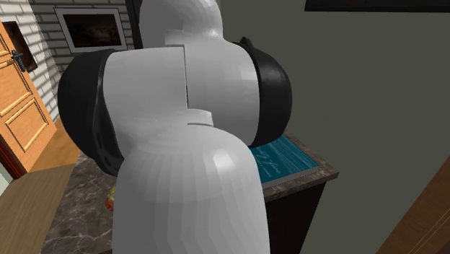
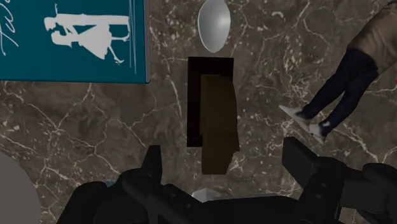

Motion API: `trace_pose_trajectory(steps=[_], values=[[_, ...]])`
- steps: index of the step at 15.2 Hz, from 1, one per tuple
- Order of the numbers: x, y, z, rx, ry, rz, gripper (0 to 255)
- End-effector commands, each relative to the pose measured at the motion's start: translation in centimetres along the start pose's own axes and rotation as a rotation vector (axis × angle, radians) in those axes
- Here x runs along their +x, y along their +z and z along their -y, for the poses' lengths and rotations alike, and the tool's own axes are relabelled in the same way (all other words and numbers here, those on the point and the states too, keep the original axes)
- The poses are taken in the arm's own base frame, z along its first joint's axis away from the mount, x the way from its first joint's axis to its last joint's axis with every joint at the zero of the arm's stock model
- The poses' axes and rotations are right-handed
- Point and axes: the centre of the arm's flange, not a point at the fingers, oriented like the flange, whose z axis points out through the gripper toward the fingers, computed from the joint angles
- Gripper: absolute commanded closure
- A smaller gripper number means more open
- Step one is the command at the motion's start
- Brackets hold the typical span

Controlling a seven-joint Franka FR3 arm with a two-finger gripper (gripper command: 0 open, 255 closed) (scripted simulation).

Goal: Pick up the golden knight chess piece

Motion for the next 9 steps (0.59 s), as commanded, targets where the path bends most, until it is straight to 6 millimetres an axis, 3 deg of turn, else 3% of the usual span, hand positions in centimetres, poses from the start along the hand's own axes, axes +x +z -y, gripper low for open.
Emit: trace_pose_trajectory(steps=[1, 2, 3, 9], values=[[-0.11, 0.84, 0.03, 0.0, 0.0, 0.0, 0], [-0.12, 0.84, 0.03, 0.0, 0.0, 0.0, 0], [-0.15, 0.84, 0.09, 0.0, 0.0, 0.0, 255], [-0.14, 0.84, 0.1, 0.0, 0.0, 0.0, 255]])
